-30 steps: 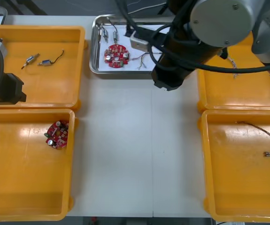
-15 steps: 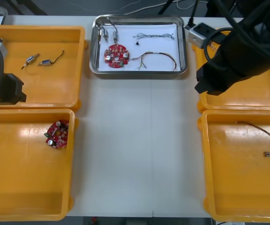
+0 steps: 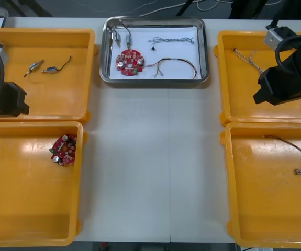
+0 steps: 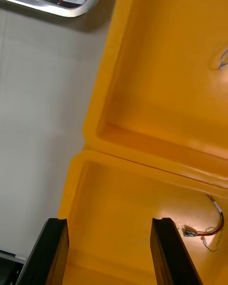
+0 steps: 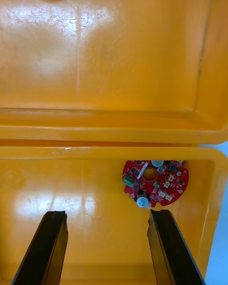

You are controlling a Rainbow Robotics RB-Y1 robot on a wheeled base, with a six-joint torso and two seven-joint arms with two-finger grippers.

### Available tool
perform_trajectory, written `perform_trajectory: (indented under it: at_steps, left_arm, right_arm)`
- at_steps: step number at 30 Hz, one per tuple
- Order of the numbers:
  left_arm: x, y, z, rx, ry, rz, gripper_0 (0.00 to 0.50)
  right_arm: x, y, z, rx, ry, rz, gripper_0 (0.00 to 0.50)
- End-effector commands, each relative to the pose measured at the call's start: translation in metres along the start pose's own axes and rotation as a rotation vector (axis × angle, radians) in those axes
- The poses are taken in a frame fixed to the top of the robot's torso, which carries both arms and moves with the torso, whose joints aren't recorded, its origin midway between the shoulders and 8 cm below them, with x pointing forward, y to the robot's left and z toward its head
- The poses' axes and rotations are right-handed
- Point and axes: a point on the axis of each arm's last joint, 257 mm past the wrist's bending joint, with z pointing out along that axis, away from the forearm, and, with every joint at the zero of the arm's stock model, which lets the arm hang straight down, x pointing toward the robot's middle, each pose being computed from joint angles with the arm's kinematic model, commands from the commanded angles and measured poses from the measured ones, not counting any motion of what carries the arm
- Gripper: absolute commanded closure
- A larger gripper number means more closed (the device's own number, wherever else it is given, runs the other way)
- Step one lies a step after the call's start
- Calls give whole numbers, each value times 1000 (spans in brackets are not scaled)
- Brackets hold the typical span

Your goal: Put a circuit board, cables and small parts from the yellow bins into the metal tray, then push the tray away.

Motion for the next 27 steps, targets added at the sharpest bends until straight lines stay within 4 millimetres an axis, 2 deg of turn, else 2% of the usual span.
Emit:
perform_trajectory:
  at_steps: [1, 7, 16, 22, 27]
  left_arm:
    - [-9, 11, -11, -27, -44, 49, 0]
    - [-9, 11, -11, -27, -44, 49, 0]
    - [-9, 11, -11, -27, -44, 49, 0]
    - [-9, 11, -11, -27, -44, 49, 0]
    - [-9, 11, -11, -27, -44, 49, 0]
  right_arm:
    - [5, -37, -15, 69, -35, 72, 0]
    - [20, -70, -14, 101, -38, 181, 0]
    - [44, -100, -6, 154, -17, 259, 0]
    - [60, -110, 2, 175, 11, 283, 0]
    - [65, -108, 12, 161, 11, 286, 0]
